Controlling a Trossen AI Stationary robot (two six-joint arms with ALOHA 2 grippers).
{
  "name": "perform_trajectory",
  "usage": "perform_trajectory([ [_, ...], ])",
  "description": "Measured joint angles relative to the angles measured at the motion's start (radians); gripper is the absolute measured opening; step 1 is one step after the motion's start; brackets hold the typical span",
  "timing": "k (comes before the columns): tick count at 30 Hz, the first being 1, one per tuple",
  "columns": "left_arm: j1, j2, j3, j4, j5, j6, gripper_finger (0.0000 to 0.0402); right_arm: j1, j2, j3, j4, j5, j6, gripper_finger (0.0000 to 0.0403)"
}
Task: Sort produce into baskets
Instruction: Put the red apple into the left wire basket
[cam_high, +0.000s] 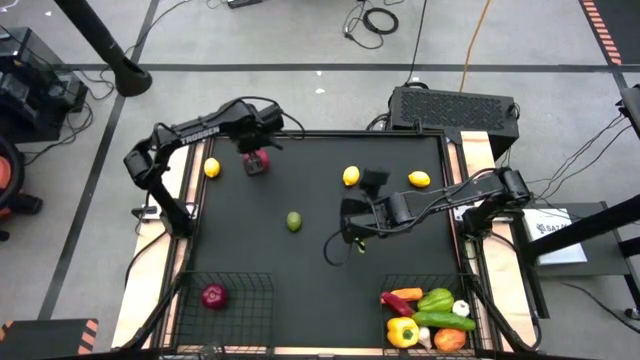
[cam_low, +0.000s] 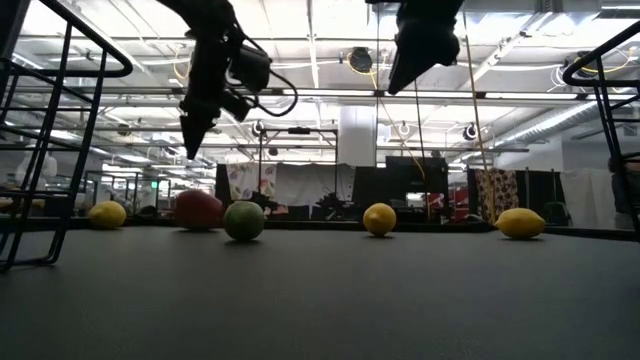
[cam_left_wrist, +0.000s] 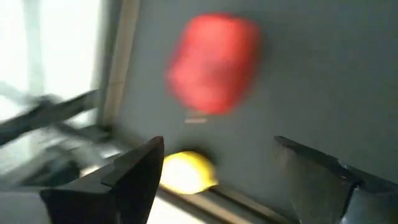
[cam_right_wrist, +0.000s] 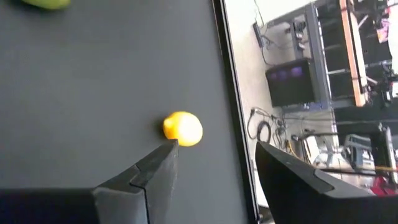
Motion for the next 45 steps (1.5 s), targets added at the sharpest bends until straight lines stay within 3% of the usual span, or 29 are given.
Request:
perform_trajectory([
  [3,-0.005,0.001,0.0,-0.001,-0.168,0.055,0.0303,0.0,0.0,0.0,0.023,-0.05,-0.024,0.0205],
  [5,-0.006,0.001,-0.001,-0.028,-0.178,0.115,0.0303,0.0,0.0,0.0,0.023,-0.078,-0.026,0.0205],
  [7,-0.015,0.001,-0.002,-0.095,-0.141,0.057,0.0303,0.0,0.0,0.0,0.024,-0.095,-0.027,0.0205],
  [11,-0.026,0.001,-0.007,-0.14,0.054,-0.001,0.0303,0.0,0.0,0.0,0.023,-0.1,-0.034,0.0205],
  [15,-0.017,0.001,-0.009,-0.094,-0.039,0.018,0.0303,0.0,0.0,0.0,0.029,-0.1,-0.053,0.0205],
  [21,0.063,0.002,-0.009,0.095,-0.075,0.055,0.0303,0.001,0.0,0.0,0.032,-0.101,-0.055,0.0205],
  [33,0.133,0.075,-0.009,0.161,0.079,0.112,0.0303,0.001,0.0,0.0,0.033,-0.102,-0.062,0.0205],
  [45,0.134,0.084,-0.009,0.137,0.141,0.12,0.0303,0.001,0.0,0.0,0.033,-0.103,-0.063,0.0205],
])
